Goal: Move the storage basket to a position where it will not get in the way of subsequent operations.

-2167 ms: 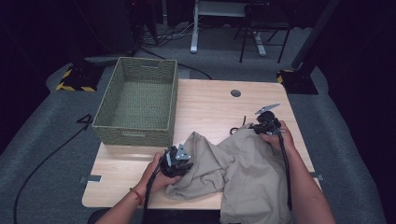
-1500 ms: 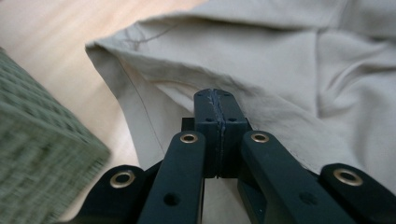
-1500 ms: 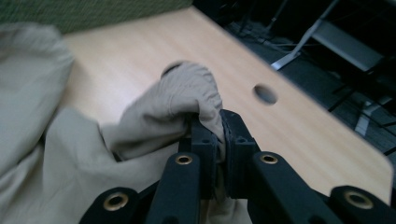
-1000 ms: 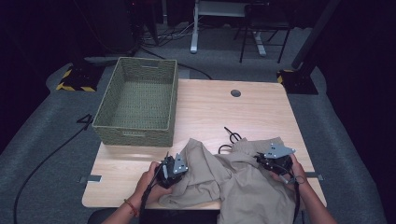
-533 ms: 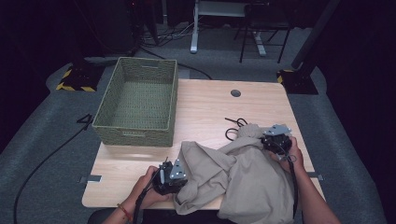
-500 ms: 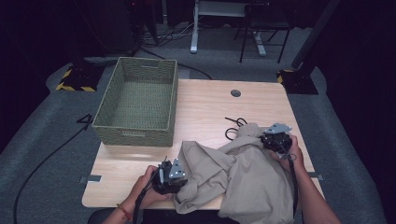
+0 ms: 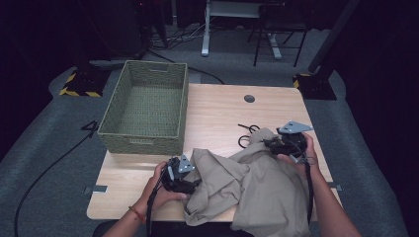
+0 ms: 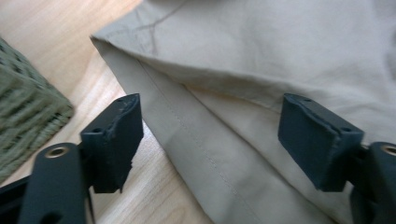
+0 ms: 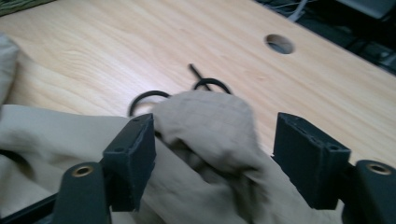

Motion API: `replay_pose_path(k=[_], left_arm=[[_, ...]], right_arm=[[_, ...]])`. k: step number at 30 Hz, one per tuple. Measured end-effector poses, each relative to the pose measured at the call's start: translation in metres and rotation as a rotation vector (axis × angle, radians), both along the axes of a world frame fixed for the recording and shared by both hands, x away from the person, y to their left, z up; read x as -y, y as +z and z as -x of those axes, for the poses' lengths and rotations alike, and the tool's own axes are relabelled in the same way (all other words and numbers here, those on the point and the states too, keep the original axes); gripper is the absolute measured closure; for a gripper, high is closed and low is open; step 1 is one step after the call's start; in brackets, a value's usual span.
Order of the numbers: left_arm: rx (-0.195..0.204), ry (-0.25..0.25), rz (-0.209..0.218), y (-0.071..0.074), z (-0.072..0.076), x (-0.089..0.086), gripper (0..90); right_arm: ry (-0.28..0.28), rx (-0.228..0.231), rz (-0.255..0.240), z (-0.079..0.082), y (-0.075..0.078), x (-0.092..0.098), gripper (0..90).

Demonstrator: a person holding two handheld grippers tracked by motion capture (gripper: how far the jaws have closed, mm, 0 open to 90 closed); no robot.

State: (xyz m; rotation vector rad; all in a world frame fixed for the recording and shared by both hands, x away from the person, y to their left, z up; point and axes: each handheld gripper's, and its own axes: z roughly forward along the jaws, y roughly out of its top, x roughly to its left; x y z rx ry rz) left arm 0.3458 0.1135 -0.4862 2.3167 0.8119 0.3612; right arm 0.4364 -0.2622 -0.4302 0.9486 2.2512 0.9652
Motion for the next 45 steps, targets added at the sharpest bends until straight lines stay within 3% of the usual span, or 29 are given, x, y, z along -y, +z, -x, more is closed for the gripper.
replay_pose_path(k=[4, 7, 11, 13, 17, 19, 21, 26, 28, 33, 36, 41, 43, 45], left_arm=[[-0.011, 0.002, -0.004, -0.006, -0.003, 0.002, 20.0], [-0.019, 0.014, -0.003, -0.010, -0.003, 0.004, 18.4], [-0.041, 0.019, 0.034, -0.013, -0.003, 0.004, 17.3], [-0.045, 0.017, 0.047, -0.014, -0.003, 0.004, 17.2], [-0.037, 0.016, 0.055, -0.014, -0.001, 0.006, 18.7], [-0.032, -0.020, 0.069, -0.013, 0.002, 0.008, 28.8], [-0.029, -0.069, 0.070, -0.011, 0.006, 0.010, 47.1], [-0.029, -0.083, 0.079, -0.011, 0.009, 0.013, 75.0], [-0.024, -0.081, 0.072, -0.011, 0.009, 0.012, 83.2], [0.006, -0.033, 0.045, -0.008, 0.007, 0.003, 86.6], [0.040, 0.000, 0.092, 0.002, 0.005, -0.009, 87.0], [0.174, 0.022, 0.183, 0.038, 0.013, -0.016, 87.0], [0.273, 0.015, 0.200, 0.060, 0.023, -0.011, 86.9], [0.373, 0.007, 0.189, 0.078, 0.035, -0.004, 86.7]], right_arm=[[0.001, -0.085, 0.053, -0.011, -0.016, -0.015, 25.2], [-0.030, -0.152, 0.044, -0.020, -0.022, -0.015, 23.5], [-0.071, -0.280, 0.056, -0.032, -0.033, -0.014, 21.1], [-0.072, -0.304, 0.057, -0.035, -0.034, -0.015, 21.8], [-0.062, -0.348, 0.113, -0.040, -0.034, -0.022, 30.8], [-0.047, -0.360, 0.133, -0.042, -0.033, -0.025, 38.3], [-0.036, -0.363, 0.147, -0.042, -0.032, -0.028, 47.7], [-0.002, -0.313, 0.166, -0.042, -0.029, -0.039, 70.8], [0.015, -0.289, 0.173, -0.043, -0.027, -0.046, 74.7], [0.046, -0.206, 0.137, -0.047, -0.010, -0.067, 79.0], [0.072, -0.140, 0.103, -0.048, 0.008, -0.079, 79.7], [0.099, -0.018, 0.032, -0.045, 0.049, -0.089, 79.9], [0.103, 0.036, -0.011, -0.042, 0.066, -0.086, 79.8], [0.103, 0.080, -0.036, -0.036, 0.078, -0.077, 79.8]])
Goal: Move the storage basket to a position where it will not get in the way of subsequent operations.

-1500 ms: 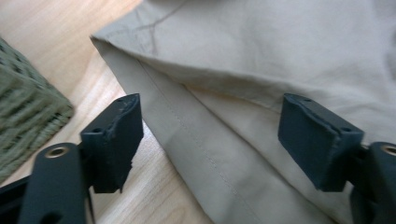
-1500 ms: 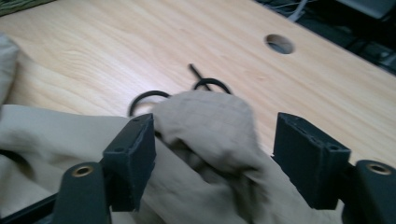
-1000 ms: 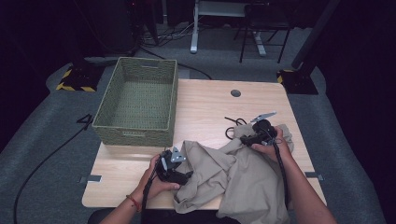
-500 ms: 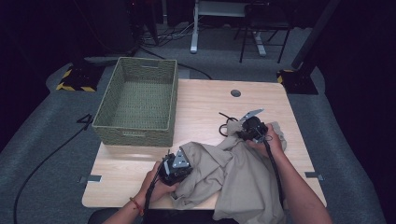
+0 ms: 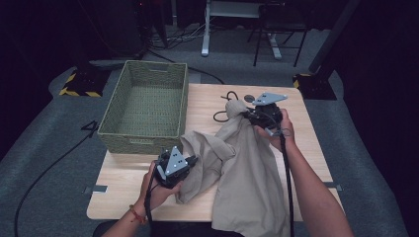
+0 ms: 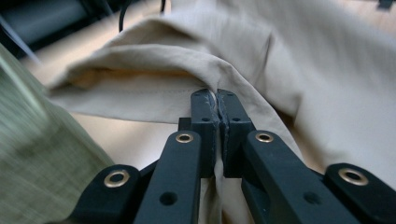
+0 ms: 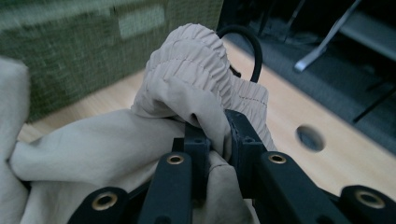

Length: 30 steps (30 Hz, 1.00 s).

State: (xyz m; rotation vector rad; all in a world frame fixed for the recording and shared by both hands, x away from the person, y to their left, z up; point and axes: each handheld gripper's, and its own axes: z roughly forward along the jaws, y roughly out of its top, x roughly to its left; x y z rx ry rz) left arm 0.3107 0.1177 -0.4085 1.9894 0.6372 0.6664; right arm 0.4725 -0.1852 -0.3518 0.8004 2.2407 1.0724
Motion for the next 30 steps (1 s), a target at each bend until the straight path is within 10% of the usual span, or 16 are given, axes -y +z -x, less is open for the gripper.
replay_pose_path(k=[5, 9, 19, 26, 30], left_arm=[[0.039, -0.078, 0.011, 0.020, 0.015, 0.019, 86.2], [0.018, -0.149, -0.014, 0.015, 0.019, 0.041, 86.2], [-0.207, -0.385, -0.080, -0.027, 0.028, 0.105, 76.7], [-0.324, -0.372, -0.235, -0.064, 0.035, 0.149, 29.4], [-0.341, -0.311, -0.270, -0.075, 0.027, 0.155, 23.5]], right_arm=[[0.010, 0.041, -0.010, 0.022, 0.010, 0.039, 79.3], [-0.004, -0.004, -0.004, 0.039, -0.016, 0.077, 77.9], [-0.115, -0.150, 0.113, 0.062, -0.098, 0.133, 69.2], [-0.133, -0.188, 0.118, 0.047, -0.105, 0.128, 69.8], [-0.133, -0.186, 0.131, 0.038, -0.103, 0.117, 73.3]])
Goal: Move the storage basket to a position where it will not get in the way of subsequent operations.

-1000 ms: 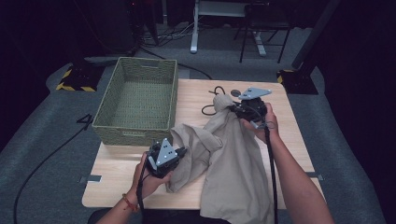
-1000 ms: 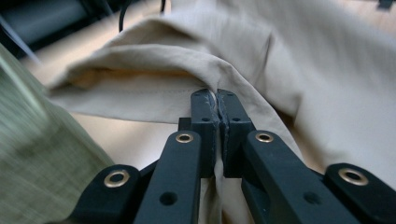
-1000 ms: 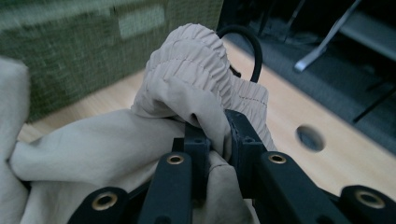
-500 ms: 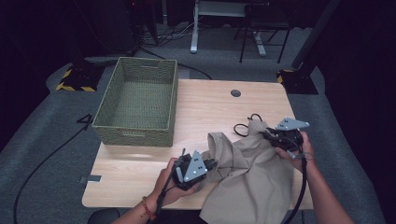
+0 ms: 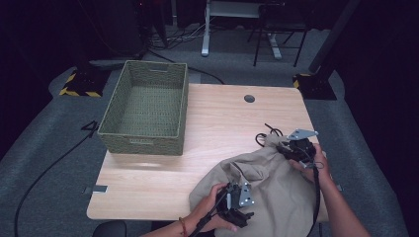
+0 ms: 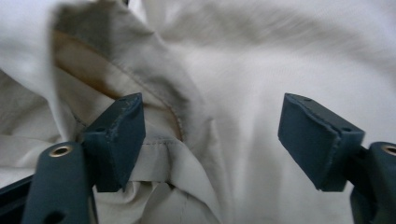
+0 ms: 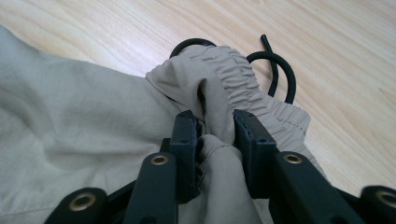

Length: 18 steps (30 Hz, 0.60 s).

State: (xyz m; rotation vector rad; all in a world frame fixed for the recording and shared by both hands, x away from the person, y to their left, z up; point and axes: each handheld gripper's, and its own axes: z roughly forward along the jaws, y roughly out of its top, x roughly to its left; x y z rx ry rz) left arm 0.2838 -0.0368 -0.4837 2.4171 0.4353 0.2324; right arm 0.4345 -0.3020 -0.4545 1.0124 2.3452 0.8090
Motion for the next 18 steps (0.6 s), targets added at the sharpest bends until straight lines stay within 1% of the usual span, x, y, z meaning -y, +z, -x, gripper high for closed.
replay_pose_path(k=[2, 5, 6, 9, 13, 14, 16, 17, 18], left_arm=[[-0.005, 0.016, -0.004, -0.004, -0.003, 0.000, 23.5], [0.009, 0.049, -0.011, -0.008, -0.007, -0.001, 25.9], [0.008, 0.057, -0.003, -0.008, -0.008, -0.003, 27.2], [-0.007, 0.078, 0.007, -0.009, -0.013, -0.006, 31.2], [-0.003, 0.109, 0.009, -0.010, -0.019, -0.010, 31.1], [-0.004, 0.111, 0.014, -0.010, -0.021, -0.011, 30.9], [-0.014, 0.120, 0.013, -0.010, -0.026, -0.016, 31.0], [-0.011, 0.134, 0.018, -0.010, -0.028, -0.018, 31.3], [-0.019, 0.135, 0.020, -0.010, -0.031, -0.021, 32.8]], right_arm=[[0.012, 0.002, -0.008, -0.004, 0.003, -0.005, 76.5], [0.032, 0.017, -0.008, -0.010, 0.009, -0.014, 79.2], [0.036, 0.023, -0.010, -0.012, 0.011, -0.018, 79.7], [0.051, 0.044, -0.014, -0.016, 0.020, -0.029, 80.3], [0.068, 0.074, -0.027, -0.020, 0.031, -0.043, 80.7], [0.071, 0.083, -0.032, -0.020, 0.033, -0.046, 80.7], [0.081, 0.097, -0.032, -0.022, 0.038, -0.051, 80.9], [0.084, 0.100, -0.032, -0.022, 0.041, -0.054, 81.0], [0.087, 0.109, -0.038, -0.023, 0.044, -0.057, 81.0]])
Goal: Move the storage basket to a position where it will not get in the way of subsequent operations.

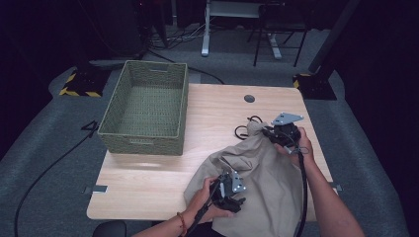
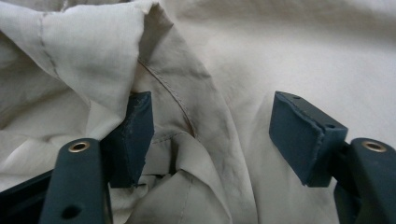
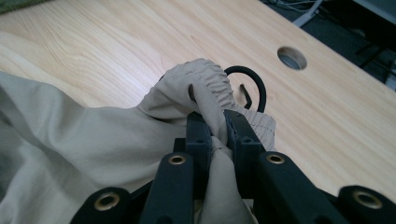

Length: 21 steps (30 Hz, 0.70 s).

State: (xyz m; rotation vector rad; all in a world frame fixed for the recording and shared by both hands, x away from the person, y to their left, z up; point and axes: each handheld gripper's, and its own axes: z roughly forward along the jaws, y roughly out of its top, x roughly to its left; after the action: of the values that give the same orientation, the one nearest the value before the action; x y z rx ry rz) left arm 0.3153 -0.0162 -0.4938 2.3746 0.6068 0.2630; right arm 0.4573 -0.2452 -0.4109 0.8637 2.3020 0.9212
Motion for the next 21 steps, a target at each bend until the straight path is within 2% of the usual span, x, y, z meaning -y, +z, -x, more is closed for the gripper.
replay_pose_path(k=[1, 3, 5, 8, 10, 13, 16, 19, 21], left_arm=[[-0.010, -0.001, 0.008, 0.000, -0.003, -0.003, 37.5], [-0.006, -0.008, 0.011, 0.002, -0.010, -0.009, 55.8], [-0.014, 0.007, 0.013, 0.002, -0.016, -0.015, 68.9], [0.035, 0.026, -0.010, 0.001, -0.019, -0.022, 82.7], [0.052, 0.049, -0.007, 0.000, -0.023, -0.030, 85.9], [0.078, 0.134, -0.009, -0.001, -0.032, -0.044, 86.9], [0.088, 0.210, 0.009, 0.000, -0.042, -0.061, 87.3], [0.115, 0.263, 0.010, 0.006, -0.046, -0.074, 87.4], [0.138, 0.283, 0.017, 0.010, -0.046, -0.082, 87.4]], right_arm=[[0.006, 0.007, -0.001, -0.001, 0.003, -0.003, 81.0], [0.019, 0.018, -0.001, -0.001, 0.009, -0.008, 81.2], [0.027, 0.036, -0.014, -0.001, 0.017, -0.014, 81.3], [0.050, 0.065, -0.044, 0.000, 0.030, -0.021, 81.4], [0.064, 0.088, -0.062, 0.002, 0.039, -0.026, 81.4], [0.097, 0.118, -0.073, 0.007, 0.053, -0.034, 81.4], [0.150, 0.145, -0.087, 0.018, 0.063, -0.038, 81.4], [0.202, 0.160, -0.117, 0.033, 0.067, -0.036, 81.4], [0.276, 0.169, -0.142, 0.049, 0.064, -0.030, 81.4]])
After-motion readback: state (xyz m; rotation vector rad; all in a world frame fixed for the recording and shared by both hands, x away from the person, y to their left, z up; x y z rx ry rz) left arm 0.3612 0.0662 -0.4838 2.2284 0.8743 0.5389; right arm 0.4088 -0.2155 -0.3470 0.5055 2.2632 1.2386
